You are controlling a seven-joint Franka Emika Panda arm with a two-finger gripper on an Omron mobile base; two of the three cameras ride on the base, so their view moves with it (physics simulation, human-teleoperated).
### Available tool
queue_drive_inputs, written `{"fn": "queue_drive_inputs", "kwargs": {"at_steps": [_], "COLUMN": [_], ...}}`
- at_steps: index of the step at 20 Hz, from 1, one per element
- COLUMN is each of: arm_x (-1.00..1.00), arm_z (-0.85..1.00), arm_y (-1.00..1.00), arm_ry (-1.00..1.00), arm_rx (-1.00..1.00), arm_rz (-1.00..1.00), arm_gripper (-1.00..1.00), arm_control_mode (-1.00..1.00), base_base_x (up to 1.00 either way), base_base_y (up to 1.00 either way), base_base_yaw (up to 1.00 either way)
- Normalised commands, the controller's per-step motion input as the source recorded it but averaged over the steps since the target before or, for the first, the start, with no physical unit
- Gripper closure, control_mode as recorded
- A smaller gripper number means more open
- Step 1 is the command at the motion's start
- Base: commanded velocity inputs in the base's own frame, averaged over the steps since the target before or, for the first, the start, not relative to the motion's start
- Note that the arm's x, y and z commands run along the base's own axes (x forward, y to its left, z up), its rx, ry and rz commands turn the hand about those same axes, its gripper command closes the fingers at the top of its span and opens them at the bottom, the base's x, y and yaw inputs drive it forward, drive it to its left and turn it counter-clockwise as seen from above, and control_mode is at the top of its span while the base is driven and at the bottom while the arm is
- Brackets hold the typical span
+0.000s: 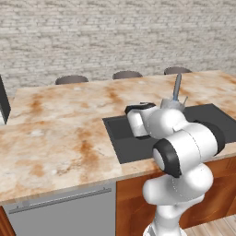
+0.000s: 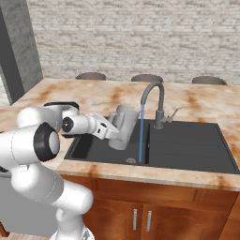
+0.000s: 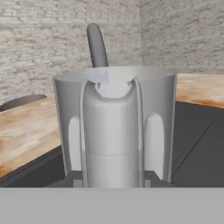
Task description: Turn on the sink faucet and place the jug under the water for a few seconds to fill it up.
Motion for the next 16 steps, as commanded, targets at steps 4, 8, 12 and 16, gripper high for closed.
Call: {"fn": "queue_drive_inputs", "kwargs": {"at_steps": [4, 8, 12, 16], "arm_x": [0.07, 0.34, 0.35, 0.33], "arm_z": [-0.04, -0.08, 0.0, 0.0], "arm_y": [-0.01, 0.0, 0.0, 0.0], "arm_ry": [0.17, 0.06, 0.0, 0.0], "arm_rx": [0.0, -0.01, 0.0, 0.0], "arm_rz": [-0.08, -0.08, -0.05, -0.04], "arm_gripper": [1.0, 1.0, 1.0, 1.0], "arm_control_mode": [-1.0, -1.0, -1.0, -1.0], "base_base_x": [0.0, 0.0, 0.0, 0.0], "base_base_y": [0.0, 0.0, 0.0, 0.0], "base_base_yaw": [0.0, 0.0, 0.0, 0.0]}}
